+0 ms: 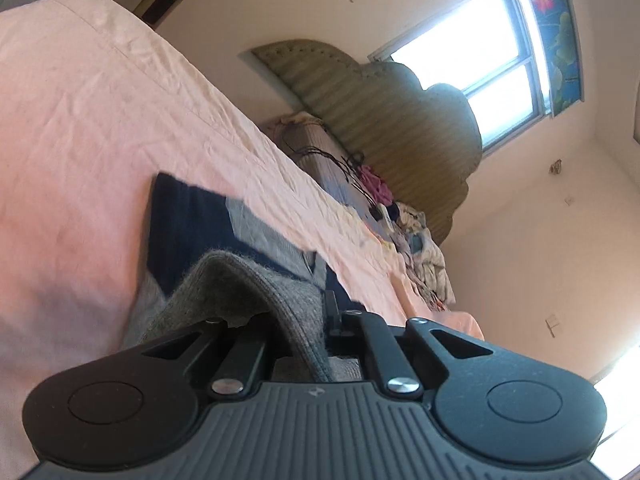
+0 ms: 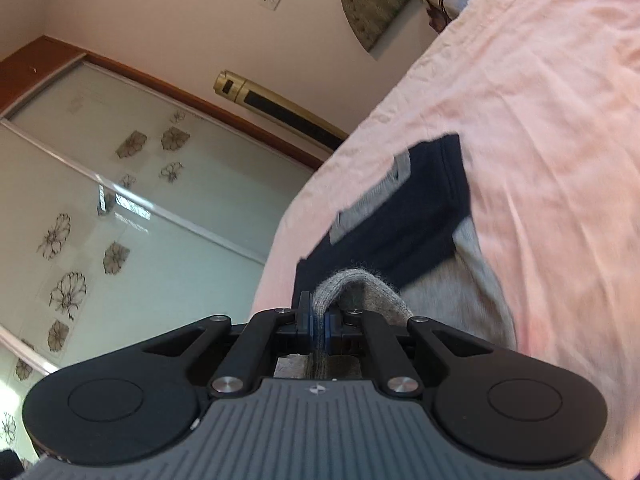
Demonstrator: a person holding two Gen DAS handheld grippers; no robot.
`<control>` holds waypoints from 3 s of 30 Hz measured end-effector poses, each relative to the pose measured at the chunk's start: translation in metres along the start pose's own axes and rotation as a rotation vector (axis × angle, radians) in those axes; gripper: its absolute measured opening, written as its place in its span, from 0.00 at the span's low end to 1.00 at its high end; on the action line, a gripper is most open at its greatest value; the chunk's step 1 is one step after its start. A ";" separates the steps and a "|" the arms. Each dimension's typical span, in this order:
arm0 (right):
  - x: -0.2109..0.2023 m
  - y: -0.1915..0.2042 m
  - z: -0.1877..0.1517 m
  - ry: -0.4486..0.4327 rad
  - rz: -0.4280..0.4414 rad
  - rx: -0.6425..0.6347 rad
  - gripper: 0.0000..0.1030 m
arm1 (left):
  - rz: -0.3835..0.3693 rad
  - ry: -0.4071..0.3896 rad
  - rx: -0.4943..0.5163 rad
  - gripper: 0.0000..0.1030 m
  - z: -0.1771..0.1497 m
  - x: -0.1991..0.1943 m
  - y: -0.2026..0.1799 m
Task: Fold small clothes
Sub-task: 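Lift the grey hem with both tools and fold it over the body, then open both tools to release the folded hem, then press the folded grey sweater flat with both open tools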
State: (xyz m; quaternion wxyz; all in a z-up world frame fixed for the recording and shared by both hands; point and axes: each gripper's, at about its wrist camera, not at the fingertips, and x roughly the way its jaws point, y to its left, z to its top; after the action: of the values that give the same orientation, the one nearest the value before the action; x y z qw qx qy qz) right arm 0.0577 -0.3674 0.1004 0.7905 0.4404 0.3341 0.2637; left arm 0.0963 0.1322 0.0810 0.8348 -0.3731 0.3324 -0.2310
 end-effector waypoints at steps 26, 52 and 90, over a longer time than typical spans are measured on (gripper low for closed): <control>-0.014 -0.067 -0.066 -0.048 -0.144 0.095 0.89 | 0.269 -0.175 -0.300 0.86 -0.120 -0.052 0.062; 0.030 -0.028 -0.060 -0.080 -0.185 -0.046 0.11 | 0.290 -0.115 -0.017 0.04 -0.105 -0.042 -0.004; 0.142 -0.044 0.031 -0.004 -0.658 -0.404 0.42 | 0.750 -0.059 0.488 0.80 -0.048 0.091 -0.006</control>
State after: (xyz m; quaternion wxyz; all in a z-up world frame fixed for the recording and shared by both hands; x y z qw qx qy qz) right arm 0.1770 -0.3036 0.0326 0.9044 0.1456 0.3972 0.0555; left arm 0.1219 0.0482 0.0265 0.9336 -0.0254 0.3565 0.0266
